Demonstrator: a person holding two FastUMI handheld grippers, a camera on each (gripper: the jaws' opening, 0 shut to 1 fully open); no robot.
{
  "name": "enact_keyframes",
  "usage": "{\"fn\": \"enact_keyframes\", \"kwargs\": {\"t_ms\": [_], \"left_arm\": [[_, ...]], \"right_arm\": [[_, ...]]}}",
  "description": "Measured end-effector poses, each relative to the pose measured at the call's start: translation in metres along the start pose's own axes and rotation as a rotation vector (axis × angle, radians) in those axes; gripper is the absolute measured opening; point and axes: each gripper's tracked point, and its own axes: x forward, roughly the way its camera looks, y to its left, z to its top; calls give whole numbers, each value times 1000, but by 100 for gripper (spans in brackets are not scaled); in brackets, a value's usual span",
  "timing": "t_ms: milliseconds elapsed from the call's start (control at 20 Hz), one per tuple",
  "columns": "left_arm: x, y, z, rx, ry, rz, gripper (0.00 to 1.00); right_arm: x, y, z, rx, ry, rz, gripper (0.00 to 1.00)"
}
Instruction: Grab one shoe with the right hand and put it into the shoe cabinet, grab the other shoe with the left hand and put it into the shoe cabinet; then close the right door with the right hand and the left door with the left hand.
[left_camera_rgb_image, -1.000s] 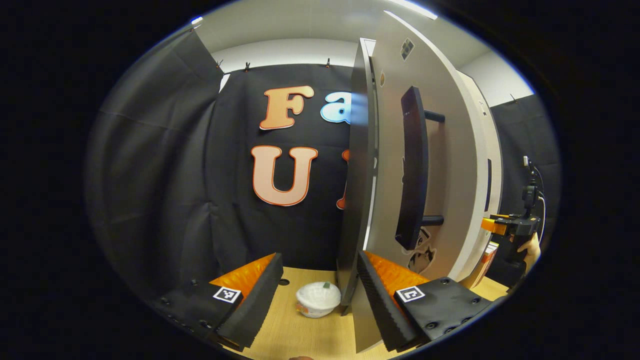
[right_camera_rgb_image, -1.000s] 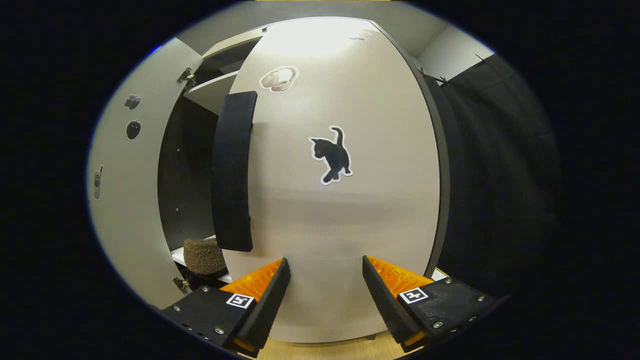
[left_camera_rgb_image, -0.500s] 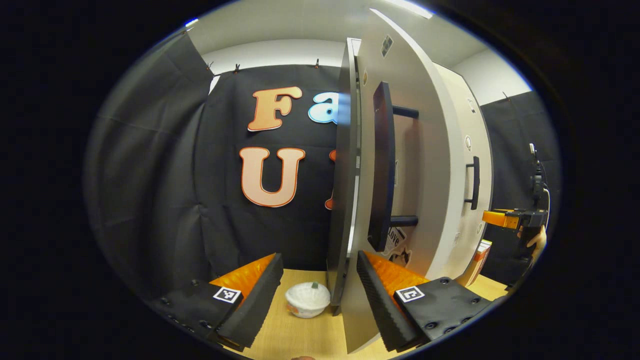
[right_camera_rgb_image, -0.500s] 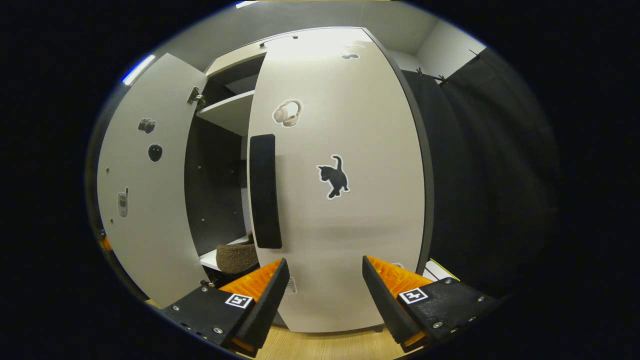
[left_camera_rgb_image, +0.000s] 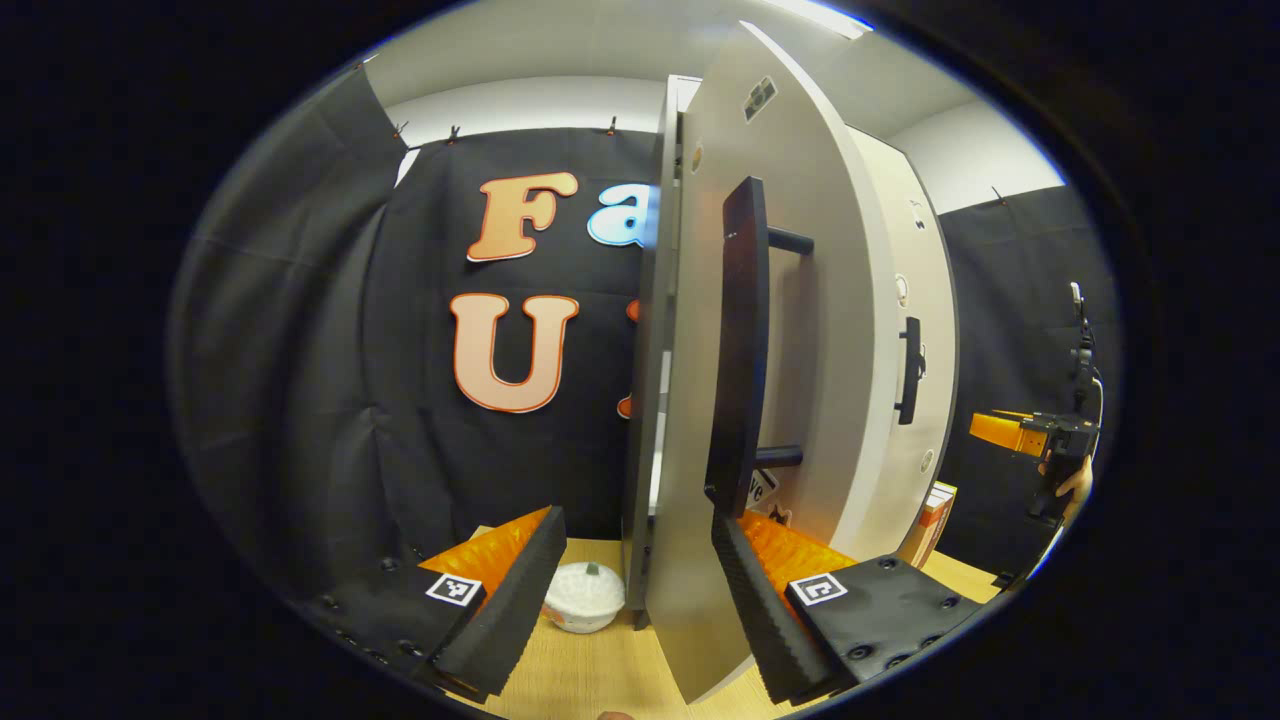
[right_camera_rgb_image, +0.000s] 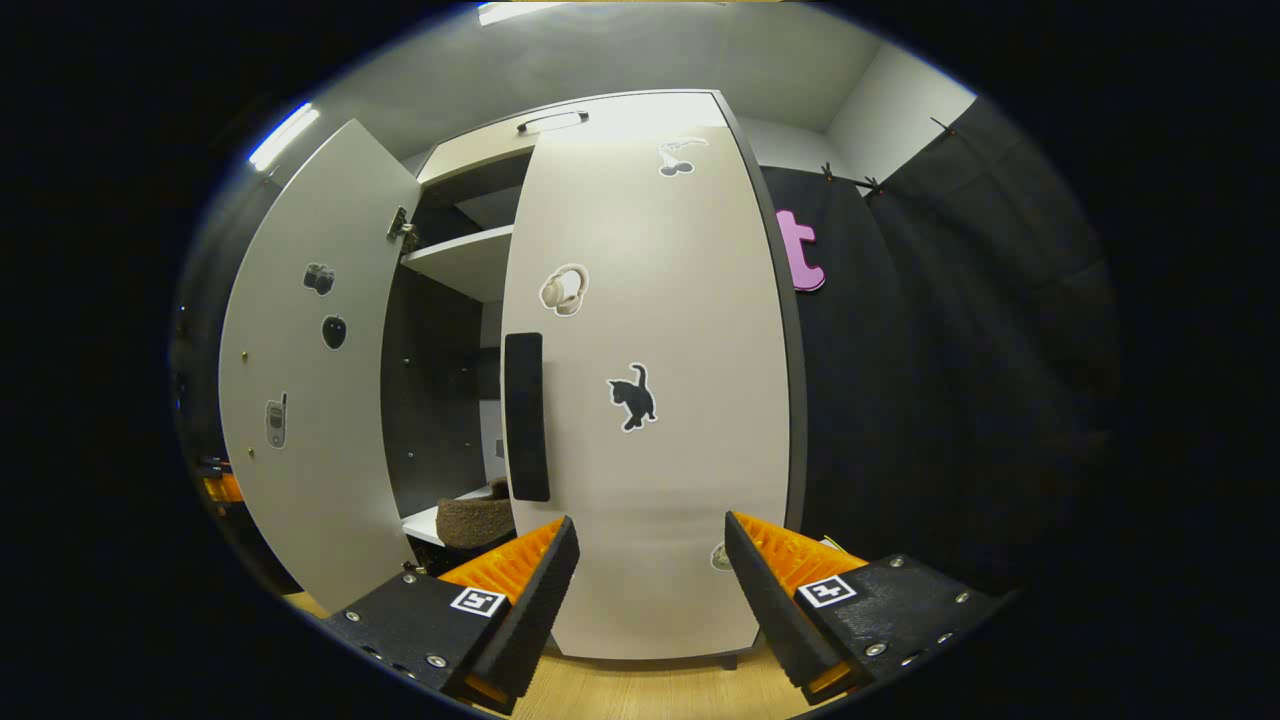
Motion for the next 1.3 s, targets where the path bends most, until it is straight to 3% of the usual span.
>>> {"fn": "enact_keyframes", "kwargs": {"t_ms": [450,850,1150,1300], "left_arm": [[27,-62,1,70,-7,-49,93],[82,-119,0,26,-17,-111,97],[121,-132,1,23,-23,-108,94],[124,-134,-2,12,-14,-102,97]], "right_arm": [[-35,-16,20,-27,-53,-10,91],[-50,-57,14,-40,-52,-78,91],[-55,-82,11,-40,-51,-112,91],[-51,-87,6,-46,-44,-123,91]]}}
